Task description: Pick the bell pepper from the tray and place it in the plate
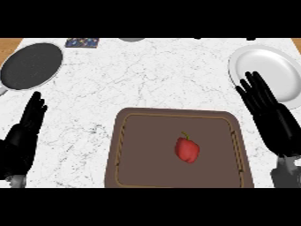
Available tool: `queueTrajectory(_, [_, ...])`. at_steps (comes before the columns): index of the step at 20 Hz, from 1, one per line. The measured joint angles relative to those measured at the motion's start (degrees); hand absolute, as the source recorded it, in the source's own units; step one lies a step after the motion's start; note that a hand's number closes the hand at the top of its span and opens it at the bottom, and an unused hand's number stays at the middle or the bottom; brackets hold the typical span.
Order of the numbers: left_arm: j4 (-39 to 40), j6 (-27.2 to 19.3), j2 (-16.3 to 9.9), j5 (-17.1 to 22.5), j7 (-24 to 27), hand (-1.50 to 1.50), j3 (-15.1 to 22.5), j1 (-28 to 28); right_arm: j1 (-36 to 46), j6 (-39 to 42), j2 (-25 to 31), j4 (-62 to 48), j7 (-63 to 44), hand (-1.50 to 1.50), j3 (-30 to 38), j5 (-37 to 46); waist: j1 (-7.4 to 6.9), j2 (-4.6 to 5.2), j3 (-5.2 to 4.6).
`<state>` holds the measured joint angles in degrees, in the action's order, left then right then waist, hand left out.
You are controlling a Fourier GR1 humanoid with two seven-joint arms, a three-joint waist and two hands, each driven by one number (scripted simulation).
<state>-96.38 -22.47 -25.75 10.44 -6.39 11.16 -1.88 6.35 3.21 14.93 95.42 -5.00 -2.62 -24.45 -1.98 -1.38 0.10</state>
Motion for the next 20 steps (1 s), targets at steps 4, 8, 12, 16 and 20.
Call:
queueTrajectory(4, [0.95,2.35,-0.44,0.98,-0.86,0.0,-1.64,1.39,3.71,-0.42,1.44,1.07,-1.59,1.5,-2.54,5.38,1.08,0.9,-0.08])
queueTrajectory(8, [4.02,4.69,-0.59,2.26,-1.99,0.0,-1.87,3.94,7.79,0.42,9.94,2.13,-2.18,-1.5,-6.11,18.27,2.24,0.82,-1.2])
queueTrajectory(12, [7.54,7.03,0.35,4.08,-1.67,0.0,-2.19,4.88,2.57,-9.85,7.45,3.7,4.61,-1.5,-5.83,28.1,3.48,1.15,-0.55])
queueTrajectory(16, [10.8,9.31,1.52,4.71,-1.35,0.0,-2.67,7.2,-4.85,-12.08,6.61,3.19,12.17,-1.5,-9.54,34.84,3.0,1.32,-0.27])
queueTrajectory(20, [13.14,10.27,2.45,4.12,-0.78,0.0,-2.72,8.35,-7.43,-12.49,8.0,5.44,9.52,-1.5,-14.36,43.26,2.69,1.34,-0.19])
